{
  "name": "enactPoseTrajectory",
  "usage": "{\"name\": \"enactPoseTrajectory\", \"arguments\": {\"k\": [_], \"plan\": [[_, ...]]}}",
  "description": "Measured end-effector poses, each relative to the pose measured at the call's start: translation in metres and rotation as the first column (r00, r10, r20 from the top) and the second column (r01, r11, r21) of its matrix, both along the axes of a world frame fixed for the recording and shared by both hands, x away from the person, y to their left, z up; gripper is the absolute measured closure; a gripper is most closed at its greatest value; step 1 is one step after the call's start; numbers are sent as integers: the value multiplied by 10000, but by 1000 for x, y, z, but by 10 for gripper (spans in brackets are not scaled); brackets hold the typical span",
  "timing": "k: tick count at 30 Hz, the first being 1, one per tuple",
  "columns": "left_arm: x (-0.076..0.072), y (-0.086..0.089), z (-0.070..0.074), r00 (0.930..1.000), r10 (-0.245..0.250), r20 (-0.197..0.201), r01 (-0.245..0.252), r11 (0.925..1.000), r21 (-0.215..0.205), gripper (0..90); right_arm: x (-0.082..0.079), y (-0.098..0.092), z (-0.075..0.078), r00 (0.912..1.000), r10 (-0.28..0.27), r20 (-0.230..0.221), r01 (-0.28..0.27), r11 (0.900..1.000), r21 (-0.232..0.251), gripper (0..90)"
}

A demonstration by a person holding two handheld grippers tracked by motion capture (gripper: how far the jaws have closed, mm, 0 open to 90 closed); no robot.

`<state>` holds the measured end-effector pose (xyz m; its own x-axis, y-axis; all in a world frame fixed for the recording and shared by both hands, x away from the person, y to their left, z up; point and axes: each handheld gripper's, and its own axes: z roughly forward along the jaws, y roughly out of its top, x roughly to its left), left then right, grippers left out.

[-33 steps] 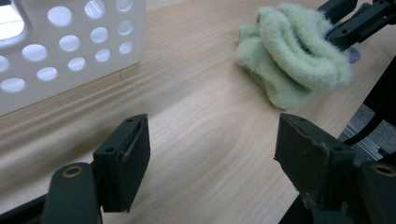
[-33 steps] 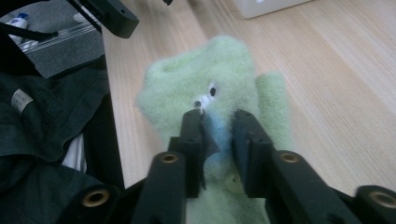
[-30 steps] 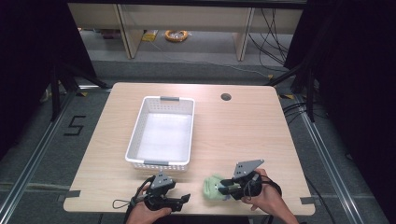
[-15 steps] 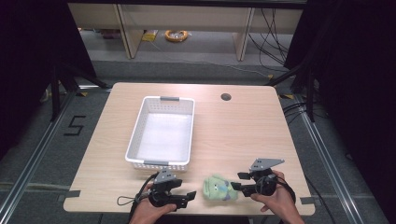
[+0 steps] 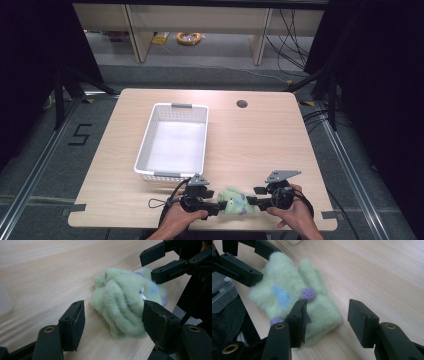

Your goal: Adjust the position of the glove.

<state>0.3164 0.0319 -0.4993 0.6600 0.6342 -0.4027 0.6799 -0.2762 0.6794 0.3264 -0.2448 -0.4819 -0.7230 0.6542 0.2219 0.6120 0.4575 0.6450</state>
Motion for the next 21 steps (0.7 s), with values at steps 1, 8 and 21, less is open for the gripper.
{"name": "enactPoseTrajectory", "arguments": {"k": [1,8,21], "plan": [[1,-1,-2,9999,-104,-115,103,9999,-82,367,1,0,-1,10000,18,-60,-18,10000,-59,507],[2,-7,-6,9988,-395,-303,402,9990,200,447,1,2,-7,9994,-112,-321,109,9999,-120,530],[5,-12,-13,9916,-882,-942,887,9961,16,538,5,-1,-17,9922,-298,-1214,359,9982,482,550]]}}
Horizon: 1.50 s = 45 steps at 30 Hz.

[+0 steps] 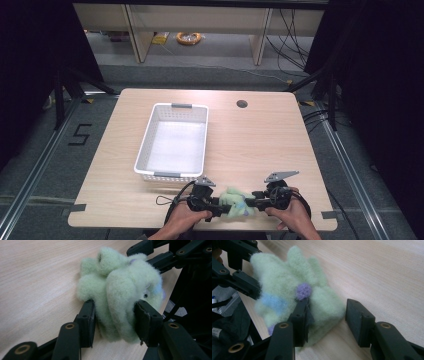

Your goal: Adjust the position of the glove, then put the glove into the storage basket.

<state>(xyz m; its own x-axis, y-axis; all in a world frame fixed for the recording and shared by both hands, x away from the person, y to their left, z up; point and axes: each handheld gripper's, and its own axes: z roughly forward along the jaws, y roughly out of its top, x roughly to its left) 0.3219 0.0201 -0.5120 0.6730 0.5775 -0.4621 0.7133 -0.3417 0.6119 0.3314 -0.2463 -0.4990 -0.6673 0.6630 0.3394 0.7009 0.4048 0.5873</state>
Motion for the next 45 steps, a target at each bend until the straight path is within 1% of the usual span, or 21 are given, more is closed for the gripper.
{"name": "enactPoseTrajectory", "arguments": {"k": [1,2,5,7,9,11,12,14,15,19,24,25,27,29,30,31,38,39,41,43,45], "plan": [[0,0,0,10000,-39,-6,39,10000,-7,545,0,0,-1,9999,-103,21,103,9999,10,550],[1,-1,-2,9999,-165,-14,165,9994,-301,551,0,0,-1,10000,-53,-84,54,10000,81,550],[1,-1,-2,9996,-270,-9,269,9992,-292,568,3,-3,-5,9993,-151,-342,165,9990,418,562],[0,-3,-4,9999,37,95,-33,9990,-441,578,2,-3,-6,9992,-194,-347,210,9988,439,568],[0,-1,-3,9998,-183,-24,182,9993,-322,585,2,-2,-5,9992,-165,-365,181,9989,443,576],[-1,-1,-3,9997,-227,99,230,9992,-328,607,2,-2,-5,9994,-32,-354,50,9987,508,630],[-2,-1,-1,9999,-110,131,111,9999,-90,622,1,-2,-5,9990,108,-430,-81,9979,646,658],[-3,-1,-1,9999,-87,127,89,9999,-107,633,1,-2,-5,9990,192,-412,-162,9973,712,668],[-3,-1,-2,9991,-219,355,232,9991,-359,641,1,-2,-5,9993,158,-327,-136,9977,662,695],[-4,-1,-1,9977,-360,577,377,9988,-297,668,1,-3,-4,9988,378,-311,-350,9958,843,724],[-4,0,0,9973,-413,605,431,9987,-290,687,0,-3,-3,9990,427,-125,-417,9967,700,733],[-5,0,0,9966,-319,758,341,9990,-282,688,-1,-3,-2,9990,425,-103,-417,9967,693,733],[-6,0,2,9967,-334,739,341,9994,-89,694,-1,-2,-2,9992,391,17,-391,9973,629,734],[-6,1,3,9965,-400,738,406,9992,-62,699,-2,-1,-1,9990,429,-137,-418,9964,733,737],[-5,2,2,9964,-445,723,460,9988,-194,702,-2,-1,-1,9989,426,-199,-409,9960,799,738],[-6,1,2,9969,-402,676,421,9987,-281,705,-1,-2,-1,9987,508,21,-508,9959,744,740],[-6,5,5,9968,-602,523,621,9975,-347,715,-4,0,6,9987,433,258,-451,9963,731,749],[-6,6,5,9967,-558,585,577,9979,-310,719,-6,2,8,9993,372,-64,-364,9948,956,750],[-7,9,7,9964,-623,572,648,9970,-429,724,-5,2,11,9980,547,308,-575,9937,962,752],[-9,11,11,9970,-464,626,496,9975,-494,725,-6,4,14,9974,600,389,-636,9928,1012,752],[-9,15,15,9959,-613,658,652,9961,-591,725,-8,6,19,9980,518,349,-552,9931,1030,753]]}}
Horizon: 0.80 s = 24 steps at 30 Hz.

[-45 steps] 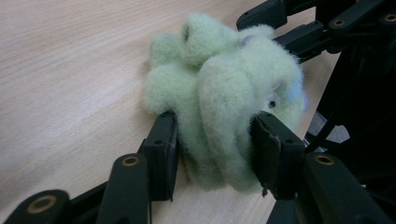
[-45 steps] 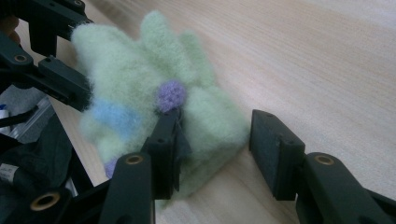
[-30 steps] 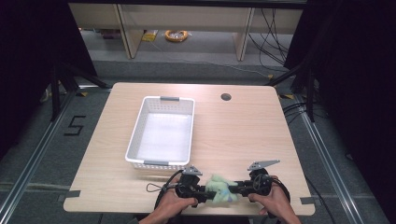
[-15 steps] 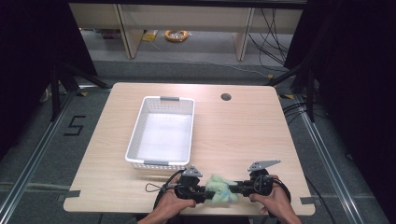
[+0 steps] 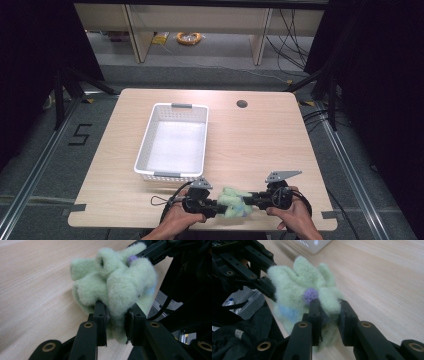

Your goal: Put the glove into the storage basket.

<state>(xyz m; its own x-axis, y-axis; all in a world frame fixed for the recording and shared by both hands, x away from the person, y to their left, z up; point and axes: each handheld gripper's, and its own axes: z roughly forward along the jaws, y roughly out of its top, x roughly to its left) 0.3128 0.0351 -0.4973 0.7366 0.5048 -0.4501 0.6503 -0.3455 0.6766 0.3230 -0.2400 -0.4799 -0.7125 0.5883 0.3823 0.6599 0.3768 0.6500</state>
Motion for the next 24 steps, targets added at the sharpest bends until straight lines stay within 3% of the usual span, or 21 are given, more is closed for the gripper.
{"name": "enactPoseTrajectory", "arguments": {"k": [2,5,6,7,8,12,14,15,24], "plan": [[-1,3,4,10000,51,-17,-51,10000,-54,726,0,2,3,9999,104,8,-104,9996,268,754],[0,8,9,10000,77,13,-77,9999,-148,726,-1,4,8,9999,71,157,-74,9998,158,754],[0,13,15,9999,118,-10,-118,9994,-322,727,0,8,14,9997,175,185,-182,9990,406,755],[0,16,18,9999,105,16,-104,9993,-370,727,1,9,15,9990,220,391,-237,9988,420,755],[1,20,21,9999,115,2,-115,9990,-442,726,1,12,19,9992,294,266,-307,9983,504,754],[4,33,34,9997,258,-43,-260,9987,-428,726,5,24,31,9967,465,662,-490,9981,367,755],[6,39,41,9995,301,125,-297,9990,-327,726,8,32,37,9947,598,832,-638,9968,474,755],[7,43,46,9993,336,189,-331,9991,-259,726,9,35,39,9959,584,692,-621,9967,530,755],[18,71,72,9971,620,442,-616,9980,-101,725,27,65,65,9884,869,1248,-908,9955,258,754]]}}
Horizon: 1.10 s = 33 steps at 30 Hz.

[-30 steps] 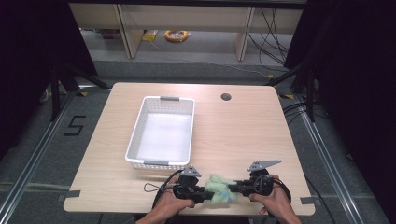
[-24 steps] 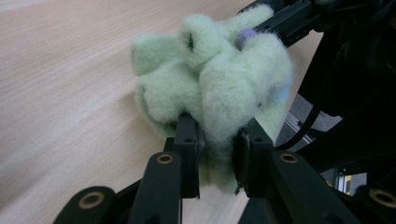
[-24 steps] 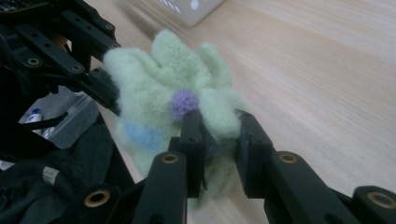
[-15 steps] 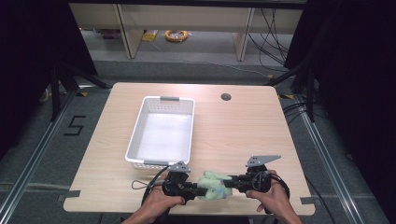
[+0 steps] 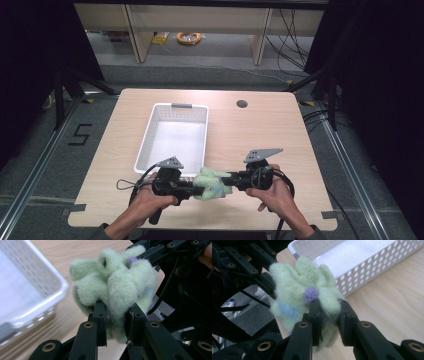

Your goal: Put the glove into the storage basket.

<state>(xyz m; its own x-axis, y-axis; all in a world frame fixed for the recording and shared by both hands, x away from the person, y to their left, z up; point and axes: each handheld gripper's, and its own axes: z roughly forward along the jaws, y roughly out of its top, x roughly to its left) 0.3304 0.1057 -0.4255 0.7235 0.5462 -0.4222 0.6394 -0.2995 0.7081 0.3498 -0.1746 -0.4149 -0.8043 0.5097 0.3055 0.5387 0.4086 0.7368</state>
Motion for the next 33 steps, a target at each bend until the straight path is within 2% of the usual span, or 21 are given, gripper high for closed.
{"name": "enactPoseTrajectory", "arguments": {"k": [1,4,5,6,7,8,9,10,12,14,15,16,18,19,21,22,25,28,30,31,33], "plan": [[1,3,3,10000,73,-11,-73,10000,6,725,3,3,3,10000,-42,60,43,9999,-113,754],[4,10,7,9998,207,-18,-207,9998,-24,725,10,11,7,9999,164,52,-164,9999,-1,754],[8,19,15,9994,353,30,-353,9993,105,725,15,22,14,9999,129,-99,-128,9999,61,755],[10,23,17,9989,456,94,-456,9989,93,725,19,24,15,9995,170,250,-167,9998,-101,754],[12,26,19,9991,425,73,-426,9990,149,725,20,29,18,9998,204,56,-203,9998,-34,754],[15,32,22,9991,434,25,-435,9987,249,724,23,33,19,9991,327,270,-326,9995,-20,755],[15,32,22,9991,434,25,-435,9987,249,724,23,33,19,9991,327,270,-326,9995,-20,755],[21,41,25,9981,622,-43,-620,9977,285,724,28,45,23,9994,259,217,-257,9996,-66,755],[27,49,27,9971,746,-160,-739,9965,384,723,34,54,25,9996,216,167,-213,9996,-159,754],[33,55,27,9956,908,-210,-899,9950,434,723,43,63,25,9991,263,332,-256,9995,-205,754],[37,59,27,9961,836,-288,-822,9956,455,723,47,67,25,9994,233,258,-227,9995,-230,755],[41,63,27,9946,983,-329,-967,9941,489,723,49,71,25,9997,214,108,-212,9995,-228,755],[45,68,27,9945,958,-418,-935,9942,530,723,54,77,24,9997,200,160,-198,9997,-165,754],[51,73,27,9918,1152,-555,-1118,9919,606,722,61,84,25,9999,138,-78,-140,9995,-271,754],[55,76,26,9908,1208,-608,-1168,9910,655,720,65,88,24,10000,81,-7,-81,9995,-309,754],[59,79,26,9892,1338,-594,-1286,9882,832,720,69,92,24,9999,87,-50,-88,9994,-330,754],[68,84,24,9869,1452,-705,-1388,9864,877,720,82,105,21,9999,-13,-154,6,9988,-498,754],[81,91,17,9828,1529,-1040,-1417,9841,1075,718,91,113,15,9991,-189,-370,165,9979,-626,754],[82,91,15,9814,1605,-1052,-1486,9824,1129,719,95,115,12,9990,-195,-407,165,9973,-710,755],[86,93,10,9773,1793,-1130,-1650,9783,1254,719,98,118,9,9981,-279,-550,241,9973,-692,754],[91,94,6,9753,1837,-1228,-1681,9775,1273,718,101,120,6,9971,-355,-677,300,9962,-812,755]]}}
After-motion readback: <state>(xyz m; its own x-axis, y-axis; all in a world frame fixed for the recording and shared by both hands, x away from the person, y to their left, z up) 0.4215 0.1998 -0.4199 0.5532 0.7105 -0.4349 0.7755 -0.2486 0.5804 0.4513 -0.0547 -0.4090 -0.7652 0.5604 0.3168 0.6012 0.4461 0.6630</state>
